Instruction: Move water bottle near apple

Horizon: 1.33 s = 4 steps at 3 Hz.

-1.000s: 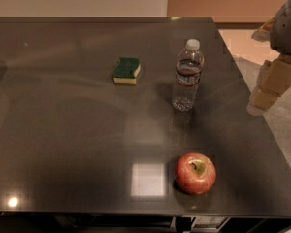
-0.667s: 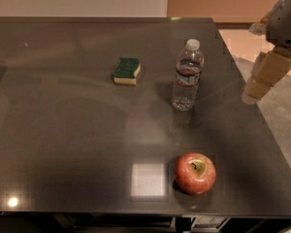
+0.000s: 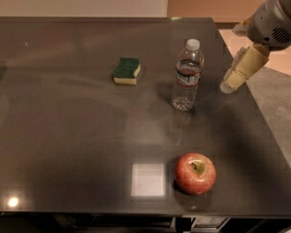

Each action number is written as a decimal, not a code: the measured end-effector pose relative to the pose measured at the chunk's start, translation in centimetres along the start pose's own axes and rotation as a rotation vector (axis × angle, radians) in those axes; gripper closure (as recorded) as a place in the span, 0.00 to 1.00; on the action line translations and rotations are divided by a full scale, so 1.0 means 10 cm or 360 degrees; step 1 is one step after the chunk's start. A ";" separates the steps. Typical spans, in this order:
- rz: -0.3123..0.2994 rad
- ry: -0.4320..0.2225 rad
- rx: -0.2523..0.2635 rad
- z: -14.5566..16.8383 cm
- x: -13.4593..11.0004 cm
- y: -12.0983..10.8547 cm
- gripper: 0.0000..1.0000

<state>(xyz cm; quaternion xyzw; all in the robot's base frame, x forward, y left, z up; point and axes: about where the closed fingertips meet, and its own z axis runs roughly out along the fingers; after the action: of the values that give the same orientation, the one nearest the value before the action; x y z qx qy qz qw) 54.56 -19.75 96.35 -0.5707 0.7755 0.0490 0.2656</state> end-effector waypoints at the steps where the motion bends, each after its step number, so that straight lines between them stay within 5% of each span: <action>1: 0.0041 -0.0149 -0.0063 0.25 -0.15 0.01 0.00; 4: 0.0050 -0.0465 -0.0194 0.58 -0.54 0.13 0.00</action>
Offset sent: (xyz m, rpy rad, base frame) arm 0.0235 0.0627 -0.0323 0.2954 0.0291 0.0596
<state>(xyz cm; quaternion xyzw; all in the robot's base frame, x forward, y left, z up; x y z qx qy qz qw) 56.59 -12.45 93.67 -0.5604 0.7329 0.1825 0.3398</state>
